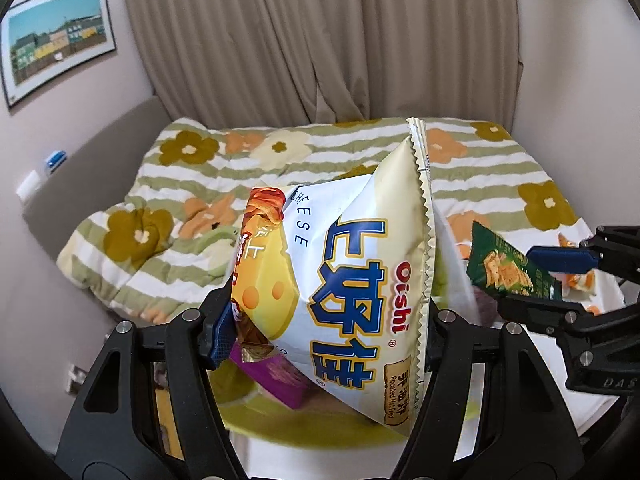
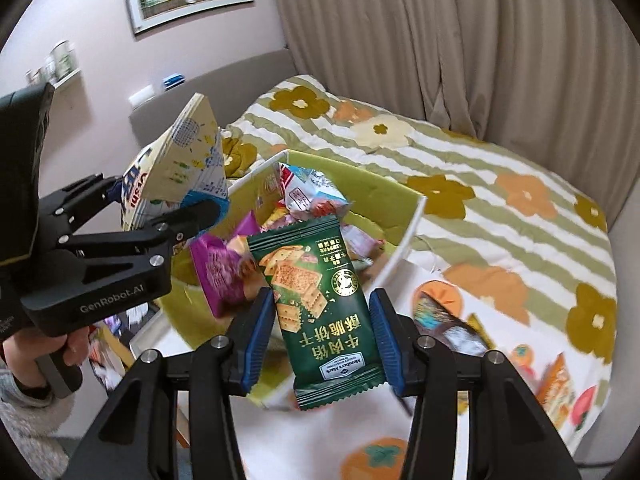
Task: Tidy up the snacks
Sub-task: 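Carry both snacks over the box and release them inside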
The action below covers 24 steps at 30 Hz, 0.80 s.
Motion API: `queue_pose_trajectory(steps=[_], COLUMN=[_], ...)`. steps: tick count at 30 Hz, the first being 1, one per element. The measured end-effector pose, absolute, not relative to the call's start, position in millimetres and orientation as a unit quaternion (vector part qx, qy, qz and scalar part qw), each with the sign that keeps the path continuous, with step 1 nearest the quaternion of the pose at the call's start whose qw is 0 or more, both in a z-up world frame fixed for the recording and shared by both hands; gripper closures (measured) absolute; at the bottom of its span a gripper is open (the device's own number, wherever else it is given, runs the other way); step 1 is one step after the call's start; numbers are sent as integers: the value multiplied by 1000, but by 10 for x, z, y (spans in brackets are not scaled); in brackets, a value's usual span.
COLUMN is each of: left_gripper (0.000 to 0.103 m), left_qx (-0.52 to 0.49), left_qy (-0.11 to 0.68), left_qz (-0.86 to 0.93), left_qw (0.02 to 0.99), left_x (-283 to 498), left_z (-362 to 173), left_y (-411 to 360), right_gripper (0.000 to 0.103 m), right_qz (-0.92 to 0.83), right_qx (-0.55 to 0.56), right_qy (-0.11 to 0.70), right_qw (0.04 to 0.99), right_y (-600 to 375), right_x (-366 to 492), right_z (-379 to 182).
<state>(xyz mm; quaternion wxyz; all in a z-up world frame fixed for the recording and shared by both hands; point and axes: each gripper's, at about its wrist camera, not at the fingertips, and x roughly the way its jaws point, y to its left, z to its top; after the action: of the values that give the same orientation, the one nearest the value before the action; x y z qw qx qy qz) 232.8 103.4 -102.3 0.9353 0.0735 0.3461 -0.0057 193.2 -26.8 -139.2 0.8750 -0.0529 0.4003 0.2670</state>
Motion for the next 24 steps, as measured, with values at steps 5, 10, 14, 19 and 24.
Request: queue_pose_trajectory(steps=[5, 10, 14, 19, 24], left_gripper=[37, 0, 0, 0, 0], left_qx=[84, 75, 54, 24, 10], left_qy=[359, 354, 364, 376, 388], left_qz=[-57, -81, -85, -54, -47], left_qw=[928, 929, 926, 925, 920], left_x=[2572, 2658, 2642, 2534, 2455], left_z=[-1138, -1209, -1248, -1303, -1355], left_y=[1254, 1369, 1520, 1735, 1855], right_gripper=[58, 58, 58, 58, 58], right_qz=[236, 207, 187, 187, 203], right_qx=[-28, -13, -15, -19, -41], right_qy=[419, 439, 454, 451, 438], right_qw=[877, 874, 871, 872, 875], right_y=[66, 181, 174, 146, 268], right_x=[2040, 2114, 2118, 2034, 1970], right_z=[-1509, -1643, -1739, -1766, -1746])
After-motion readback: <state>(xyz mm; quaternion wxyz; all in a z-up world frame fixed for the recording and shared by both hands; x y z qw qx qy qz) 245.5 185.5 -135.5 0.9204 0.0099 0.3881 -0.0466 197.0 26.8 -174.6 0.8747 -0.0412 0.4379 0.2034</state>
